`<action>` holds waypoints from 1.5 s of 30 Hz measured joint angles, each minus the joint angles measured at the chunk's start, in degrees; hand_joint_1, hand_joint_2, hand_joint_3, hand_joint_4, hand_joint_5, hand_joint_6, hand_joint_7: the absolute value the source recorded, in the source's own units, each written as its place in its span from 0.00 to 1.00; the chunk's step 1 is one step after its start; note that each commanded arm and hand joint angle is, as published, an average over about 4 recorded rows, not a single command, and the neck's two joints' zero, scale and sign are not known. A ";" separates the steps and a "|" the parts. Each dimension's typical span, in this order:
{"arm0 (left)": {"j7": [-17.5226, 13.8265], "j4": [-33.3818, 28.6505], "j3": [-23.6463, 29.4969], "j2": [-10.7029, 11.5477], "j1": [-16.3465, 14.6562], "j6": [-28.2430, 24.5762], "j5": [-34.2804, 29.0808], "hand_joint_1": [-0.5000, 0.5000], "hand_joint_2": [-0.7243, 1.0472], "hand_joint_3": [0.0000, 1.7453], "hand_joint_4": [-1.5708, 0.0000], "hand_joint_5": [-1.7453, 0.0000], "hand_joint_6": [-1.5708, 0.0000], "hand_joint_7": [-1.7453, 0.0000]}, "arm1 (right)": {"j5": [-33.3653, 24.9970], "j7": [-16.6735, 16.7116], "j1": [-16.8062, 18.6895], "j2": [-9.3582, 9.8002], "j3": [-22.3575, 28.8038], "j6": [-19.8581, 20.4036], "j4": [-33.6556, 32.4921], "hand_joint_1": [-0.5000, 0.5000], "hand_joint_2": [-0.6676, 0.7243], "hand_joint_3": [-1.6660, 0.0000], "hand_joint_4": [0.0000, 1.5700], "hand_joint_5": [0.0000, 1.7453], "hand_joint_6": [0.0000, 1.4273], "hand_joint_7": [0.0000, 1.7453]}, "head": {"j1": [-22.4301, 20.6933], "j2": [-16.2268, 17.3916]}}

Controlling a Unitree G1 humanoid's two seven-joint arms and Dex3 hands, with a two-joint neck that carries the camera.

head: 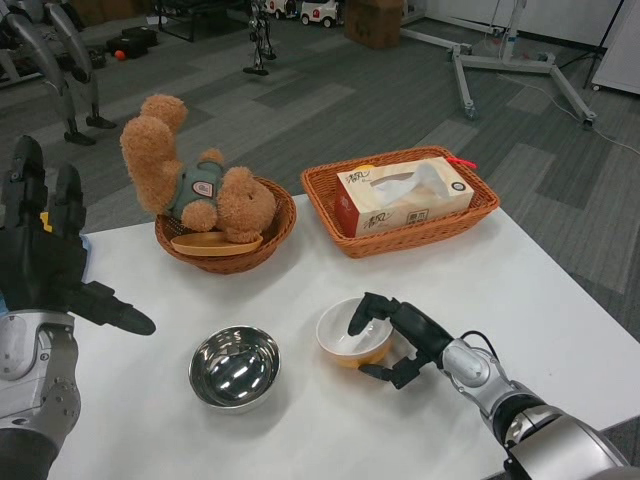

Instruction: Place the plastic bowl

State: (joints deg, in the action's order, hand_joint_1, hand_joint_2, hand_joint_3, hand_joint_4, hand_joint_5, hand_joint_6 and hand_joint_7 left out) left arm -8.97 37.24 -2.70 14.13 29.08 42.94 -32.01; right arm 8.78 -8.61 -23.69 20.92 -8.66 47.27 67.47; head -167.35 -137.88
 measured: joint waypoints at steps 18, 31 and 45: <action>0.00 0.00 -0.01 0.00 0.00 0.00 0.00 0.00 0.05 0.00 1.00 1.00 1.00 1.00 | -4.92 -0.80 0.36 0.38 0.34 -0.94 0.85 0.08 0.23 0.52 0.11 0.18 0.00 0.68 | 0.01 0.92; 0.00 0.00 -0.02 0.02 0.01 0.02 -0.01 0.00 0.05 0.00 1.00 1.00 1.00 1.00 | -10.35 -2.50 3.67 0.91 1.14 -1.22 -1.82 0.17 0.64 0.90 0.04 0.06 0.00 0.68 | 0.65 1.53; 0.00 0.04 -0.11 0.10 0.07 0.04 -0.07 0.00 0.05 0.00 1.00 1.00 1.00 1.00 | -32.52 -2.53 8.34 1.14 1.48 -2.36 -10.59 0.12 0.72 0.95 0.00 0.00 0.00 0.57 | 0.72 1.65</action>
State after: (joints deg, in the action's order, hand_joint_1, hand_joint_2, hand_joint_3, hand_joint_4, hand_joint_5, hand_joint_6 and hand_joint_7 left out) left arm -8.98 37.28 -2.81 14.23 29.15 42.97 -32.07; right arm -23.74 -11.14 -15.35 22.06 -7.17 44.91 56.89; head -166.63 -136.23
